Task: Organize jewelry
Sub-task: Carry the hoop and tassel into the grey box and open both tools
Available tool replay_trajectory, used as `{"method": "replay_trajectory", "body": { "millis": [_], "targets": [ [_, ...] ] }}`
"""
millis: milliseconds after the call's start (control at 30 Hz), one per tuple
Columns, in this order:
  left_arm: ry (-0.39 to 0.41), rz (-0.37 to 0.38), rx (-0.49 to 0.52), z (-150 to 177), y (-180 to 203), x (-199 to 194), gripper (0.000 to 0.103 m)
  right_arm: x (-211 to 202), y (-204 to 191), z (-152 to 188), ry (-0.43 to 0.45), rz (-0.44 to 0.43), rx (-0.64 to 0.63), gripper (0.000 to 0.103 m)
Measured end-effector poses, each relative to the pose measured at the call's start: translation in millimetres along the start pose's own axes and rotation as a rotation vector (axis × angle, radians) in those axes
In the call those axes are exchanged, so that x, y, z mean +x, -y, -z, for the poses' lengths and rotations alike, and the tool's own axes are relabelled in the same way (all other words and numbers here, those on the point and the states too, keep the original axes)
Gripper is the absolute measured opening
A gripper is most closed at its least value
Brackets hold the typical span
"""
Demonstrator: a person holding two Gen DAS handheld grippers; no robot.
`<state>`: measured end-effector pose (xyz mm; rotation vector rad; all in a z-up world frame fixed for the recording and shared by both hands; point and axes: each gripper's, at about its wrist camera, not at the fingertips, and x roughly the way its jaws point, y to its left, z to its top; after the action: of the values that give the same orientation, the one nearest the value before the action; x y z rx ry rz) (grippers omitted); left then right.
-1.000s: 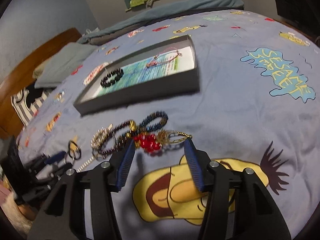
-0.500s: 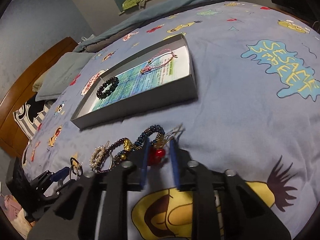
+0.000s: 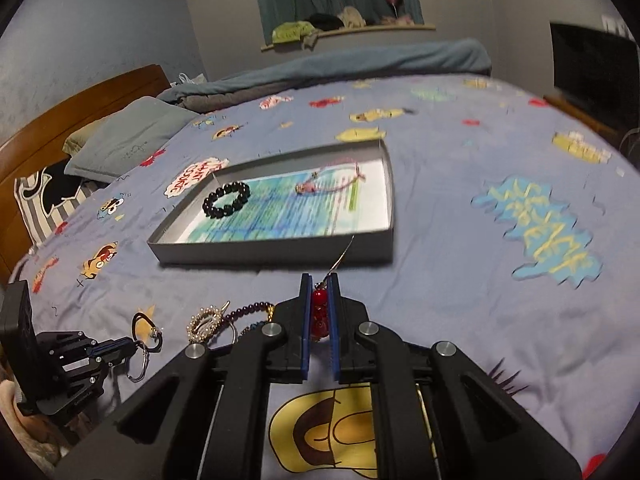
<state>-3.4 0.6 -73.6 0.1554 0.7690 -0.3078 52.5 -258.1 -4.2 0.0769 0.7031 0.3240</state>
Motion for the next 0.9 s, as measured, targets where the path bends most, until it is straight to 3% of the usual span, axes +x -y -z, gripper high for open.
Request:
{"method": "replay_trajectory", "body": {
  "millis": [500,900],
  "targets": [
    [0.099,-0.02,0.017,-22,-4,-41,0.004,-38,-9,-19,0.099,0.008,-0.049,0.007],
    [0.156,-0.047,0.05,-90,-21,-46,0.004,-37,-12,-74,0.167,0.027,-0.098,0.007]
  ]
}}
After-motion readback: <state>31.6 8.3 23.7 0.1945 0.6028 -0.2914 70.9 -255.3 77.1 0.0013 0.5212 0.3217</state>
